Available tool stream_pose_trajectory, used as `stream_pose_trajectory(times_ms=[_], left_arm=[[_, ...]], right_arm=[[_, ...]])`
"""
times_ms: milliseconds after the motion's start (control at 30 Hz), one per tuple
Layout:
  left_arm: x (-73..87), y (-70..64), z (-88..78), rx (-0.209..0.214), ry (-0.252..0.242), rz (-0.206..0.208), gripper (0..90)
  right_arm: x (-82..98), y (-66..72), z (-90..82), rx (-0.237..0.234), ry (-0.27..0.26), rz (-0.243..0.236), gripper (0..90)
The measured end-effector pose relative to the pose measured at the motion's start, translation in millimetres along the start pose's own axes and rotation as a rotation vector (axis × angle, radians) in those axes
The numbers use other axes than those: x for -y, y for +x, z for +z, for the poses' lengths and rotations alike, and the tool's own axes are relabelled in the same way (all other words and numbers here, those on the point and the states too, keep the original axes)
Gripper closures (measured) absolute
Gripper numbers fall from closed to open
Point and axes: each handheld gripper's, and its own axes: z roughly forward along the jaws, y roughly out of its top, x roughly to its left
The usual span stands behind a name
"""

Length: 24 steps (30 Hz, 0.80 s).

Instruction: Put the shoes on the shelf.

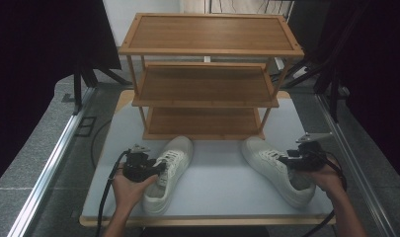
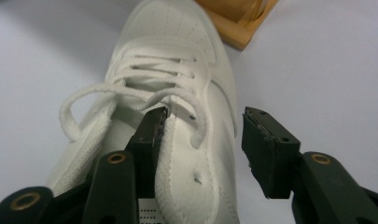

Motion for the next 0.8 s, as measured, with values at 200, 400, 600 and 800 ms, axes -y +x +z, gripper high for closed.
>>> stream_pose_trajectory(times_ms=[200, 400, 600, 800], left_arm=[[-1.0, -4.0, 2.3, -0.061, -0.007, 0.033, 73.6], [0.1, -8.5, 2.9, -0.106, -0.023, 0.056, 81.8], [0.9, -3.6, 0.8, -0.078, -0.056, 0.025, 82.6], [-1.8, 1.1, -14.0, 0.016, -0.13, -0.039, 82.7]], right_arm=[[-2.8, -0.4, 6.9, -0.01, 0.031, -0.035, 58.1], [-3.6, 7.7, 6.6, 0.045, 0.036, -0.105, 69.0], [-3.7, 7.8, 5.1, 0.07, 0.025, -0.091, 77.2], [-1.2, 2.3, -4.3, 0.06, -0.065, 0.0, 79.7]])
